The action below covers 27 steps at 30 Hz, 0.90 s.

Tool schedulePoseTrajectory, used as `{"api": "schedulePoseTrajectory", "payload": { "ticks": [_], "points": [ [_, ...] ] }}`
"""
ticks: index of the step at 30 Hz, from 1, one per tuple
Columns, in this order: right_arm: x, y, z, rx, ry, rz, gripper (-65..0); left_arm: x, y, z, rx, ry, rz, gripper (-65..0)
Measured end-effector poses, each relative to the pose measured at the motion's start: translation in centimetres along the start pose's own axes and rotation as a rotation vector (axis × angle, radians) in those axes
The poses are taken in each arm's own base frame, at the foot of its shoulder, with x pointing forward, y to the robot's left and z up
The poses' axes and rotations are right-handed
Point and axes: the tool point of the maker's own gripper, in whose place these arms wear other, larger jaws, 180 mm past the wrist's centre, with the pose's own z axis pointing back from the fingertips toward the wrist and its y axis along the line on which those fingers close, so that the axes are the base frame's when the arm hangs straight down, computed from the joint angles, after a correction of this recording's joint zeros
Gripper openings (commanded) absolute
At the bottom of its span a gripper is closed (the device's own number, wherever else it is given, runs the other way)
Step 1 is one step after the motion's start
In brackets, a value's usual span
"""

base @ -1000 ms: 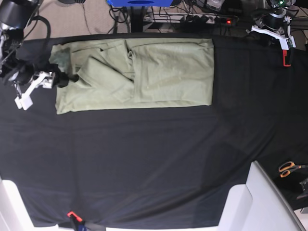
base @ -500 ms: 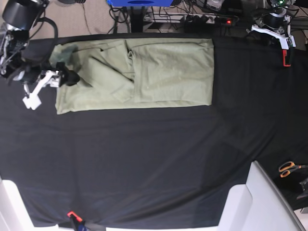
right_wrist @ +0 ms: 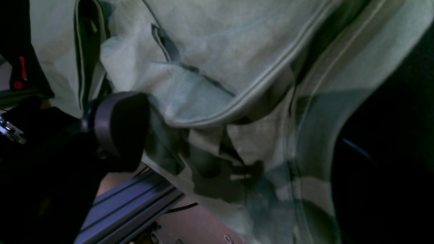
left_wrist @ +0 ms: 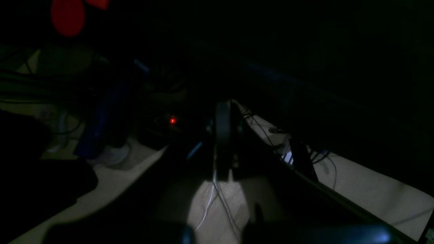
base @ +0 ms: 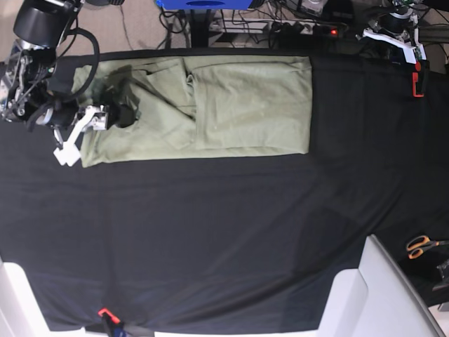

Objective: Fold the T-shirt properly
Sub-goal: 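Grasp the strip end beside the right gripper and pull it inward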

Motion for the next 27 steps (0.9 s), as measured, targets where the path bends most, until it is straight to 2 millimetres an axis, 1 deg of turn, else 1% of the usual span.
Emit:
{"api": "schedulePoseTrajectory", "payload": {
  "ticks": [1,3,6,10,13,14,15,16,18,21,23,27],
  "points": [
    [0.0,0.0,0.0,0.0,0.0,0.0,-3.0,0.0,0.0,0.0,0.0,0.0,0.0,-65.0],
    [0.0,0.0,0.0,0.0,-0.001,0.0,-9.0,0.0,0.0,0.0,0.0,0.0,0.0,-65.0],
    [-0.4,0.0,-0.2,-0.003,0.013,-0.005,-23.7,0.0,0.0,0.0,0.0,0.0,0.0,-65.0],
    [-1.4,-0.1,-0.5,-0.011,0.054,-0.014,-43.1,0.0,0.0,0.0,0.0,0.0,0.0,-65.0],
    [-1.7,-0.1,-0.6,-0.009,0.077,-0.019,-62.0,0.0,0.0,0.0,0.0,-0.001,0.0,-65.0],
    [-1.7,-0.2,-0.7,-0.007,0.079,-0.021,-65.0,0.0,0.0,0.0,0.0,0.0,0.0,-65.0],
    [-1.7,-0.2,-0.8,-0.002,0.09,-0.026,-65.0,0.0,0.0,0.0,0.0,0.0,0.0,-65.0],
    [-1.7,-0.3,-0.8,0.001,0.098,-0.028,-63.5,0.0,0.0,0.0,0.0,0.0,0.0,-65.0],
    [-1.4,-0.3,-0.8,-0.001,0.103,-0.025,-64.8,0.0,0.0,0.0,0.0,0.0,0.0,-65.0],
    [-1.2,-0.5,-0.5,-0.01,0.095,-0.015,-64.8,0.0,0.0,0.0,0.0,0.0,0.0,-65.0],
    [-0.8,-1.2,0.2,-0.037,0.092,0.001,-64.8,0.0,0.0,0.0,0.0,0.0,0.0,-65.0],
    [-0.1,-3.5,2.2,-0.108,0.089,0.028,-64.8,0.1,0.0,0.0,-0.001,-0.001,-0.001,-65.0]
  ]
}}
